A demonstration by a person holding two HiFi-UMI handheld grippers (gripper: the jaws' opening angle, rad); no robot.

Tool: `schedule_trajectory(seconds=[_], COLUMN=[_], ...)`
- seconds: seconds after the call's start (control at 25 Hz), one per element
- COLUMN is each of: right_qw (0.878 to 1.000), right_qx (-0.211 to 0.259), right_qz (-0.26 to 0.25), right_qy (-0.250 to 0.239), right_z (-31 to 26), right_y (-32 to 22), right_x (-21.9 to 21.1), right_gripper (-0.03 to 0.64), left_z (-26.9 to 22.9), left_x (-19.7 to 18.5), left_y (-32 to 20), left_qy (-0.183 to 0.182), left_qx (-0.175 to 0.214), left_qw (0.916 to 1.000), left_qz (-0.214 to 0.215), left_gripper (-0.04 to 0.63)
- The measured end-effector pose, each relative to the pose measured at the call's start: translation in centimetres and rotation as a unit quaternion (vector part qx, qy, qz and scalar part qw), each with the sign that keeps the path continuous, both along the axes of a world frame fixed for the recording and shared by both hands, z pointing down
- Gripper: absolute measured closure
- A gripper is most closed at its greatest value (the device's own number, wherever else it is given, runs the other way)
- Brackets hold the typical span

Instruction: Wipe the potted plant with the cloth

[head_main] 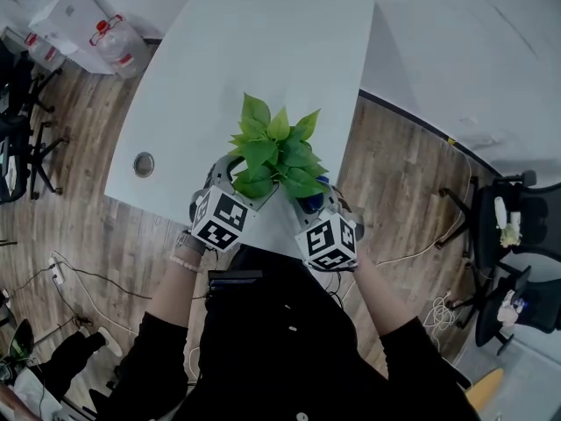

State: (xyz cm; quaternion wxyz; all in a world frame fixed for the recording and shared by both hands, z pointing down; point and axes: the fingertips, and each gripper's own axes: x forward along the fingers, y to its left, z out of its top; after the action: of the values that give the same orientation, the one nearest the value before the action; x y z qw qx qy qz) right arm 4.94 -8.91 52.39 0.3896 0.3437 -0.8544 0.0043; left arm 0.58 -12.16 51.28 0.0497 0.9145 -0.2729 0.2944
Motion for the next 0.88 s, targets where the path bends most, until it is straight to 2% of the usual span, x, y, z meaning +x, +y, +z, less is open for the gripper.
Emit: schedule_trajectory(seconds=[0.16, 0.36, 0.56, 0.88], right_qw=[0.999, 0.999, 0.998, 0.995], right_qx=[-0.016, -0.035, -0.038, -0.040], right_qz=[0.017, 0.007, 0.015, 0.086], right_qy=[-0.033, -0.036, -0.037, -0.038], right_z=[-0.4, -0.4, -0.7, -1.3], right_y=[1.7, 2.8, 3.0, 0.7], right_x=[-1.9, -3.4, -2.6, 1.6], right_gripper=[0.534, 0.534, 0.533, 0.534], left_z=[0.0, -0.2, -0.2, -0.1], left_x=[0.1, 0.1, 0.2, 0.0], left_y=[0.9, 1.1, 1.4, 1.2], left_qy=[0.002, 0.002, 0.006, 0.001], left_qx=[-0.005, -0.013, -0.018, -0.017], left_qw=[1.0000, 0.9999, 0.9998, 0.9998], left_qz=[-0.006, -0.001, -0.001, 0.004], left_gripper=[0.249, 0.253, 0.255, 0.262])
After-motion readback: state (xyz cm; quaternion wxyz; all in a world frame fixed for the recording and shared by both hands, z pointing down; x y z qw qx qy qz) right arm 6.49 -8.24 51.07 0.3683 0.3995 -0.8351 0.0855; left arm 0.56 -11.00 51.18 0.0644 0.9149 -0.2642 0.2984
